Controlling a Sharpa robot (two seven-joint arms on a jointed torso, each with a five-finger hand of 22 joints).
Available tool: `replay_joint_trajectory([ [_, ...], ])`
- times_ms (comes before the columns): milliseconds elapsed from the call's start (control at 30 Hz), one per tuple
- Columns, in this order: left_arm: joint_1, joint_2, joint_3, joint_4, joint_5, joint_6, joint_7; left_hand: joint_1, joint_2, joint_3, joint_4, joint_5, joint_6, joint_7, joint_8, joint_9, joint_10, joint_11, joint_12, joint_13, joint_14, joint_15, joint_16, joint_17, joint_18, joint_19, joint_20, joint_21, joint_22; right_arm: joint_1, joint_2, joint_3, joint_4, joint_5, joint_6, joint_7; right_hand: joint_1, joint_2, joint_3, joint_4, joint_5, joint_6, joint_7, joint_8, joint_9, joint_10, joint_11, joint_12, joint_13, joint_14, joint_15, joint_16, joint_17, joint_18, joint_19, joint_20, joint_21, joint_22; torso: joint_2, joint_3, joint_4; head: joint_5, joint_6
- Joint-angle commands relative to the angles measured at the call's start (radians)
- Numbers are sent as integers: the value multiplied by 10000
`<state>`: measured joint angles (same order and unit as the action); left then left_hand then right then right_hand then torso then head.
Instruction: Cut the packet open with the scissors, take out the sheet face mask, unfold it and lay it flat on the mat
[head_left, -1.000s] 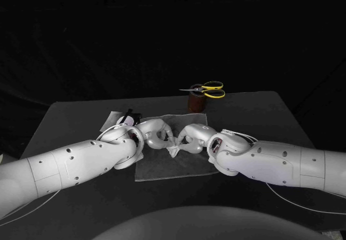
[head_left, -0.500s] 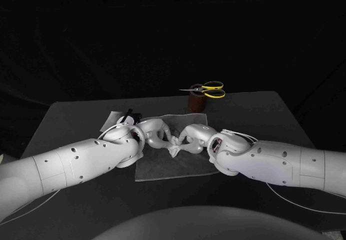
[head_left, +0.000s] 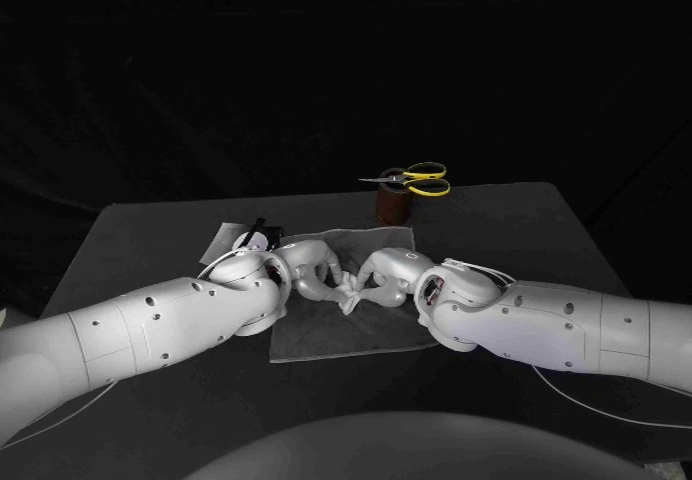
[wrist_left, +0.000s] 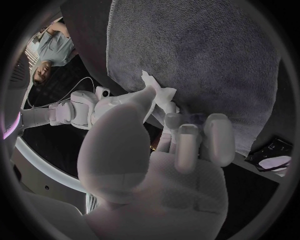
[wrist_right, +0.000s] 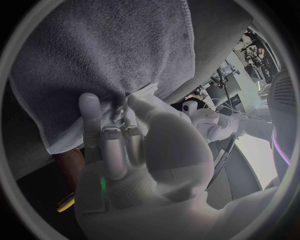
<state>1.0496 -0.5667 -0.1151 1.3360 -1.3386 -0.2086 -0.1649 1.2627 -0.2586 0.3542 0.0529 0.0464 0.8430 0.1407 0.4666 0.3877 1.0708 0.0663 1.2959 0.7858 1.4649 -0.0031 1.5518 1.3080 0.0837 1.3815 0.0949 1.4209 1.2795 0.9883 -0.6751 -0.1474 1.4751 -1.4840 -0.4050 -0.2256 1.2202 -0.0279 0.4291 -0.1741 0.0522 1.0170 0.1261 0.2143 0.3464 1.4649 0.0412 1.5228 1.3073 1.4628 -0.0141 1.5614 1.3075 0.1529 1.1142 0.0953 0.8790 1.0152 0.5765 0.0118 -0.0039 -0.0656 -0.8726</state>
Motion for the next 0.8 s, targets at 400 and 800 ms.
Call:
replay_joint_trajectory([
  [400,1,127,-16,-8,-143,-147,206,973,887,353,75,24,361,-122,-5,-68,273,-131,114,340,846,-46,65,2081,-158,3,-24,53,14,-4,-3,1,34,-59,83,-76,0,17,58,-36,-19,69,27,-38,-11,825,76,-9,2244,931,45,27,2275,81,-12,29,-33,7,-3,7,-8,-21,0],
  [800,2,179,-19,-138,-177,-188,144,1487,1446,2254,-190,25,911,-234,301,-25,252,-249,-3,467,896,-158,89,2211,-164,17,-139,85,56,-4,-12,1,32,-55,180,-79,-21,23,68,-35,-19,131,11,-30,-12,834,67,8,2258,941,43,31,2299,80,-14,27,-30,14,-3,6,-8,-16,0],
])
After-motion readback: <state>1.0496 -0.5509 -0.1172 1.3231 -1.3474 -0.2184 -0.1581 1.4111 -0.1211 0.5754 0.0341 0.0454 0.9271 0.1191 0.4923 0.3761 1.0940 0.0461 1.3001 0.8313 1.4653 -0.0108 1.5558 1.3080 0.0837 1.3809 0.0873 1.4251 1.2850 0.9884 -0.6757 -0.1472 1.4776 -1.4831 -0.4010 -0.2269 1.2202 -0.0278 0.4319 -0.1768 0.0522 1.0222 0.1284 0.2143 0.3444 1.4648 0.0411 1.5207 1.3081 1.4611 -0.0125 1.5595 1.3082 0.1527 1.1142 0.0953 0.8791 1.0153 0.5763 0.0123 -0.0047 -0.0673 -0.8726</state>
